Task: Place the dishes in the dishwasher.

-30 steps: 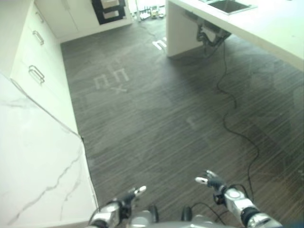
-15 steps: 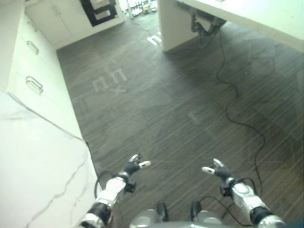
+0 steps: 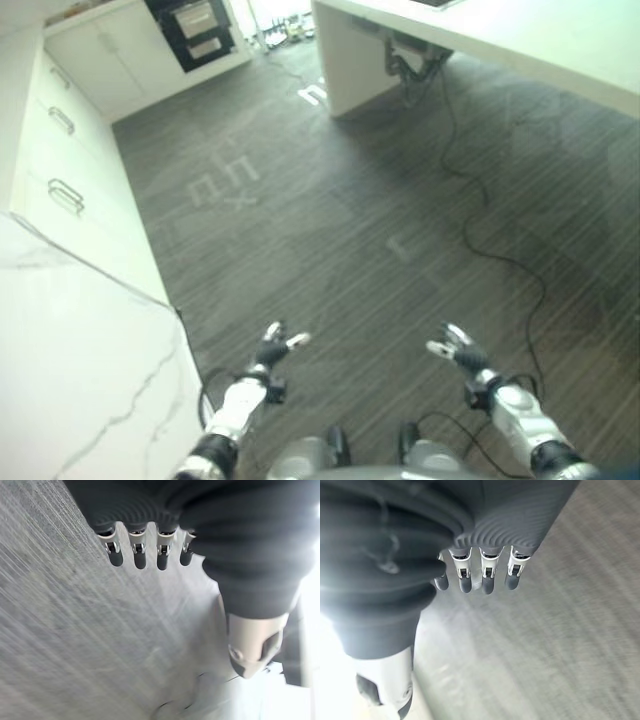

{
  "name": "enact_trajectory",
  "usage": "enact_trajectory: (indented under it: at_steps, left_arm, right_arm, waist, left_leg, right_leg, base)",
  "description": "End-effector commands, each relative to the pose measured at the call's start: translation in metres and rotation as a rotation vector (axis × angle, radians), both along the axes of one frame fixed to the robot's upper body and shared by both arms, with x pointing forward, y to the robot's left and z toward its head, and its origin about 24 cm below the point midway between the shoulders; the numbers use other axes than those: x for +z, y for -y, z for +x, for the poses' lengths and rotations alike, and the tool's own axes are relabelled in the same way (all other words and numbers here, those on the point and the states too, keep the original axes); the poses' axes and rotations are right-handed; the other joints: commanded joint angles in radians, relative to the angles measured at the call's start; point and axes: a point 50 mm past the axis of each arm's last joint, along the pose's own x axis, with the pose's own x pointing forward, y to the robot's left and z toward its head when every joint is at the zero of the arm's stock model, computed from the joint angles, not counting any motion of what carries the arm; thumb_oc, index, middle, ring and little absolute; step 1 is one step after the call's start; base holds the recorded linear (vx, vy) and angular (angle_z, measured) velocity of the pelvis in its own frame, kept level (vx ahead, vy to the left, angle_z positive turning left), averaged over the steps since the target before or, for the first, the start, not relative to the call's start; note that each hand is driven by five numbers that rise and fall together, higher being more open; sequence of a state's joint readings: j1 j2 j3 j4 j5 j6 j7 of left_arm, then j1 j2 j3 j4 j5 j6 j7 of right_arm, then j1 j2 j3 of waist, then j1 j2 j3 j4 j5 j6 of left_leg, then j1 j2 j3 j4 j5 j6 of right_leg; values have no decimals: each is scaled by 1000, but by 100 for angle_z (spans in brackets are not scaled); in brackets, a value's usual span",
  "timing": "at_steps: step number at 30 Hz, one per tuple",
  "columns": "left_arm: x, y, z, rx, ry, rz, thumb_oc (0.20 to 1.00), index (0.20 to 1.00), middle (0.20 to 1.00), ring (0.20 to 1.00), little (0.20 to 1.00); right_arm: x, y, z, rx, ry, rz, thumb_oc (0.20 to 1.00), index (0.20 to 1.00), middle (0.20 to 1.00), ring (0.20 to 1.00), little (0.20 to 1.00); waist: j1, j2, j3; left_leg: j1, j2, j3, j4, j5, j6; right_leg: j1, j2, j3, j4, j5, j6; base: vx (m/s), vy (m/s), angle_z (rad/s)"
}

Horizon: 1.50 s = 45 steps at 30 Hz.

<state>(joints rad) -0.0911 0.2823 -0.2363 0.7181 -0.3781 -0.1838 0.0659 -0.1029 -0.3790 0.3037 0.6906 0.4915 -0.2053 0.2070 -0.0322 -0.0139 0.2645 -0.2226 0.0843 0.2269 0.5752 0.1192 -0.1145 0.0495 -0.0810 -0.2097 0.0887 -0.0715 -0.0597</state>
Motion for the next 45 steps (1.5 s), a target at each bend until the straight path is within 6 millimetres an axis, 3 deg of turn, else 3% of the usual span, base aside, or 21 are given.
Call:
enact_trajectory:
  at_steps: [1, 3, 5, 7, 9, 13, 14, 18, 21, 24, 25, 27, 29, 31, 35, 36, 38, 40, 42, 43, 45]
  left_arm:
    - [17, 10, 13, -60, 101, -41, 1000, 1000, 1000, 1000, 1000]
    - [20, 11, 12, -61, 113, -46, 1000, 1000, 1000, 1000, 1000]
    - [21, 8, 10, -43, 115, -61, 1000, 1000, 1000, 1000, 1000]
    - [20, 3, 6, -41, 113, -54, 1000, 1000, 1000, 1000, 1000]
    - [19, -1, 4, -52, 103, -43, 1000, 1000, 1000, 1000, 1000]
    - [22, -8, 3, -144, 80, 38, 1000, 1000, 1000, 1000, 1000]
    - [24, -10, 4, -173, 74, 57, 1000, 1000, 1000, 1000, 1000]
    - [32, -11, 12, -230, 85, 116, 1000, 1000, 1000, 1000, 1000]
    - [35, -15, 13, -220, 86, 125, 1000, 1000, 1000, 1000, 1000]
    - [36, -17, 10, -225, 93, 122, 1000, 1000, 1000, 1000, 1000]
    - [38, -17, 9, -238, 96, 128, 1000, 1000, 1000, 1000, 1000]
    - [41, -20, 10, -252, 102, 151, 1000, 1000, 1000, 1000, 1000]
    - [39, -18, 8, -266, 99, 157, 1000, 1000, 1000, 1000, 1000]
    - [36, -14, 4, -290, 95, 160, 1000, 1000, 1000, 1000, 1000]
    - [28, -10, -6, -300, 64, 146, 1000, 1000, 1000, 1000, 1000]
    - [24, -7, -8, -291, 53, 130, 1000, 1000, 1000, 1000, 1000]
    - [21, -4, -9, -276, 49, 111, 1000, 1000, 1000, 1000, 1000]
    - [21, -3, -10, -253, 49, 65, 1000, 1000, 1000, 1000, 1000]
    - [22, -1, -8, -277, 40, 57, 1000, 1000, 1000, 1000, 1000]
    - [23, 2, -7, -297, 43, 60, 1000, 1000, 1000, 1000, 1000]
    - [24, 4, -6, -305, 48, 65, 1000, 1000, 1000, 1000, 1000]
  right_arm:
    - [22, 2, 13, 28, 134, 8, 1000, 1000, 1000, 1000, 1000]
    - [30, 0, 16, 29, 166, 13, 1000, 1000, 1000, 1000, 1000]
    - [32, -1, 15, 28, 172, -3, 1000, 1000, 1000, 1000, 1000]
    - [31, 3, 12, -25, 172, 29, 1000, 1000, 1000, 1000, 1000]
    - [27, 4, 9, -47, 157, 46, 1000, 1000, 1000, 1000, 1000]
    - [25, 3, 3, -78, 160, 102, 1000, 1000, 1000, 1000, 1000]
    - [27, 2, 2, -111, 171, 127, 1000, 1000, 1000, 1000, 1000]
    - [29, -5, 2, -124, 184, 157, 1000, 1000, 1000, 1000, 1000]
    - [25, -13, 0, -90, 166, 155, 1000, 1000, 1000, 1000, 1000]
    - [27, -16, 3, -64, 182, 147, 1000, 1000, 1000, 1000, 1000]
    - [30, -14, 3, -57, 190, 131, 1000, 1000, 1000, 1000, 1000]
    - [34, -9, 6, -65, 213, 134, 1000, 1000, 1000, 1000, 1000]
    - [38, -5, 8, -80, 231, 136, 1000, 1000, 1000, 1000, 1000]
    - [38, -2, 6, -92, 235, 128, 1000, 1000, 1000, 1000, 1000]
    - [37, 2, 3, -92, 222, 121, 1000, 1000, 1000, 1000, 1000]
    - [38, 2, 4, -74, 219, 124, 1000, 1000, 1000, 1000, 1000]
    - [40, 3, 7, -31, 219, 109, 1000, 1000, 1000, 1000, 1000]
    - [41, 8, 7, 13, 216, 76, 1000, 1000, 1000, 1000, 1000]
    - [41, 15, 6, 16, 217, 53, 1000, 1000, 1000, 1000, 1000]
    - [43, 16, 7, 7, 225, 59, 1000, 1000, 1000, 1000, 1000]
    - [46, 13, 12, 13, 233, 57, 1000, 1000, 1000, 1000, 1000]
  waist:
    - [12, 31, 23]
    - [37, 56, 24]
    - [45, 60, 24]
    - [51, 49, 17]
    - [67, 34, 9]
    - [124, 15, -19]
    - [121, -2, -30]
    - [115, -22, -47]
    - [120, -2, -43]
    - [108, 7, -22]
    - [97, 23, -11]
    - [72, 13, 18]
    - [36, -13, 32]
    - [15, -19, 31]
    - [-10, -10, -4]
    - [-26, 3, -24]
    - [-40, 20, -50]
    - [-31, 21, -51]
    - [-17, 14, -37]
    - [-4, -3, -25]
    - [22, -4, -4]
  left_leg:
    - [61, 100, 9, -140, -12, 4]
    - [43, 118, 11, -398, 89, -14]
    - [36, 149, 16, -497, 135, -31]
    - [52, 155, 63, -524, 90, -23]
    - [67, 132, 41, -518, 40, -19]
    - [58, 60, 2, -484, -24, 57]
    - [84, 15, -2, -490, -60, 81]
    - [124, -88, 7, -518, -119, 165]
    - [169, -118, 20, -519, -165, 211]
    - [215, -123, 9, -517, -184, 210]
    - [230, -108, 3, -518, -173, 204]
    - [270, -114, -9, -509, -209, 193]
    - [312, -145, -37, -483, -282, 188]
    - [351, -159, -62, -467, -331, 186]
    - [420, -134, -54, -394, -409, 168]
    - [457, -100, -29, -330, -387, 136]
    - [464, -55, -6, -165, -236, 64]
    - [334, 11, -2, 187, -109, -7]
    - [180, 62, -11, 307, -102, -2]
    - [101, 45, -8, 279, -102, 37]
    - [58, 17, -4, 135, -124, 65]
  right_leg:
    - [54, 11, -7, -19, -16, 52]
    - [84, 26, -18, -25, -30, 61]
    - [99, 23, -27, -28, -40, 67]
    - [107, -4, -62, -7, -58, 83]
    - [122, -31, -68, 30, -98, 98]
    - [151, -42, -72, 111, -143, 122]
    - [139, -68, -62, 208, -142, 150]
    - [93, -104, -36, 479, 13, 226]
    - [-8, -162, -63, 723, 82, 230]
    - [-96, -123, -88, 648, 33, 209]
    - [-143, -94, -116, 563, 36, 179]
    - [-225, -119, -129, 362, 106, 186]
    - [-280, -141, -85, 144, 226, 225]
    - [-299, -161, -61, 70, 278, 238]
    - [-267, -133, -69, 120, 181, 205]
    - [-266, -109, -85, 157, 131, 170]
    - [-244, -61, -110, 142, 91, 119]
    - [-158, -15, -107, 108, 24, 62]
    - [-96, -1, -99, 85, 3, 35]
    - [-68, -14, -94, 68, 17, 31]
    - [-18, -2, -57, 52, 6, 46]
  base:
    - [279, 202, 6]
    - [404, 348, 24]
    - [355, 306, 12]
    - [334, 273, 2]
    - [358, 262, 15]
    - [406, 326, 5]
    - [449, 414, -3]
    - [295, 361, 62]
    - [258, 326, 23]
    - [211, 28, -7]
    - [263, -105, 5]
    - [295, -159, 13]
    - [496, -201, 29]
    - [596, -165, 66]
    - [543, -150, 61]
    - [558, -177, 38]
    - [569, -248, -8]
    - [560, -310, -74]
    - [358, -151, -71]
    - [290, -2, -74]
    - [371, 128, -107]
